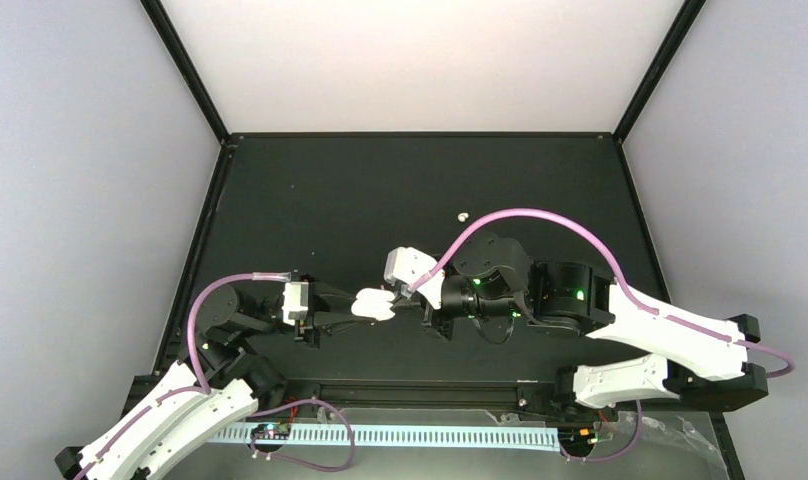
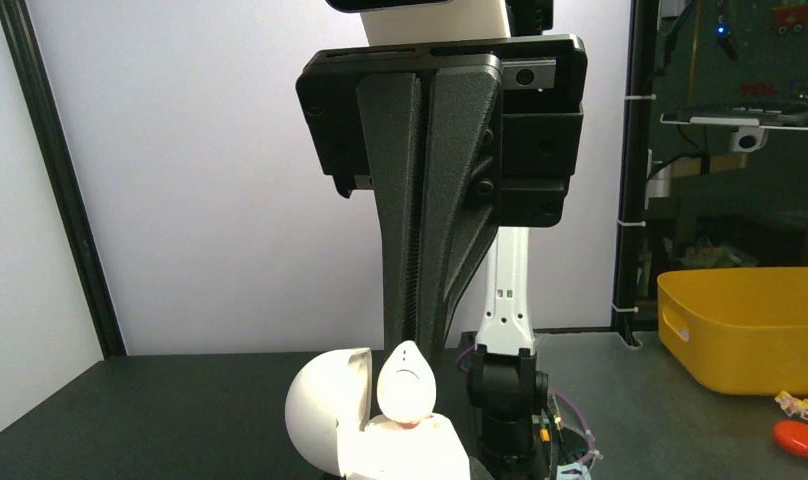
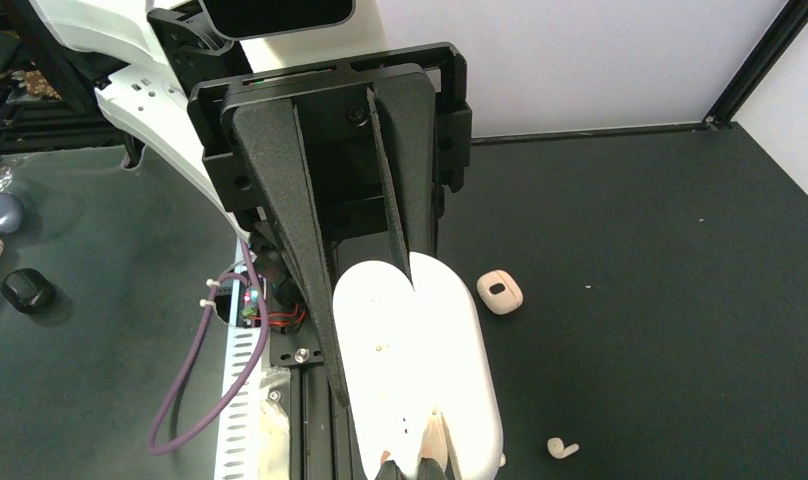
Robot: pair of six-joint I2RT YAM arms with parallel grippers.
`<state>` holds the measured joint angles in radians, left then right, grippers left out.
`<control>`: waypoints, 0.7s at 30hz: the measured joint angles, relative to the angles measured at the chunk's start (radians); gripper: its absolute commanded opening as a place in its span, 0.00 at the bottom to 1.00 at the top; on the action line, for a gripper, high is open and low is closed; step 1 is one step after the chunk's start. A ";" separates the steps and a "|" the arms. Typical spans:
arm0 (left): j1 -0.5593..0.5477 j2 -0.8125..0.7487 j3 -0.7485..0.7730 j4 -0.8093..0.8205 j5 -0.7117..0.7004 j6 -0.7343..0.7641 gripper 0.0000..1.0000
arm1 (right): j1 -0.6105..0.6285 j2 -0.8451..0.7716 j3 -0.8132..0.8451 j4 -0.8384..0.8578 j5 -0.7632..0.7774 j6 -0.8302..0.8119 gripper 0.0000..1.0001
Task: Insert the wireless bluetooth earbuds into the charging case
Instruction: Place the earbud in the charging case.
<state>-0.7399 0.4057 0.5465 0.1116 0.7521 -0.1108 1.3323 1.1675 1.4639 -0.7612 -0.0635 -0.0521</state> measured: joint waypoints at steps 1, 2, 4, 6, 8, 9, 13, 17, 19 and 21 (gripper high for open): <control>0.000 0.000 0.000 0.000 0.000 0.000 0.02 | 0.001 0.002 0.000 0.001 0.001 0.000 0.01; 0.000 0.000 0.000 0.000 0.000 0.000 0.02 | 0.003 0.005 0.001 0.003 0.002 -0.002 0.01; 0.000 0.000 0.000 0.001 0.000 0.000 0.01 | 0.004 0.009 0.004 0.004 0.002 -0.003 0.01; 0.000 0.000 0.000 0.001 0.000 0.000 0.01 | 0.004 0.012 0.007 0.004 0.002 -0.003 0.01; 0.000 0.000 0.000 0.001 0.000 0.000 0.02 | 0.005 0.013 0.009 0.003 0.002 -0.005 0.01; 0.000 0.000 0.000 0.001 0.000 0.000 0.02 | 0.006 0.013 0.010 0.002 0.002 -0.006 0.01; 0.000 0.000 0.000 0.001 0.000 0.000 0.02 | 0.009 0.016 0.011 -0.005 0.006 -0.012 0.01; 0.000 0.000 -0.001 0.001 0.001 0.000 0.02 | 0.013 0.026 0.021 -0.018 0.013 -0.017 0.01; 0.000 0.000 -0.002 0.001 0.001 -0.001 0.02 | 0.016 0.030 0.024 -0.024 0.016 -0.021 0.01; 0.000 0.000 -0.002 0.000 0.005 -0.001 0.02 | 0.019 0.031 0.024 -0.026 0.018 -0.022 0.01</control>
<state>-0.7399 0.4057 0.5449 0.1120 0.7567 -0.1116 1.3510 1.1988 1.4883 -0.7872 -0.0460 -0.0738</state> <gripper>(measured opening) 0.222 0.012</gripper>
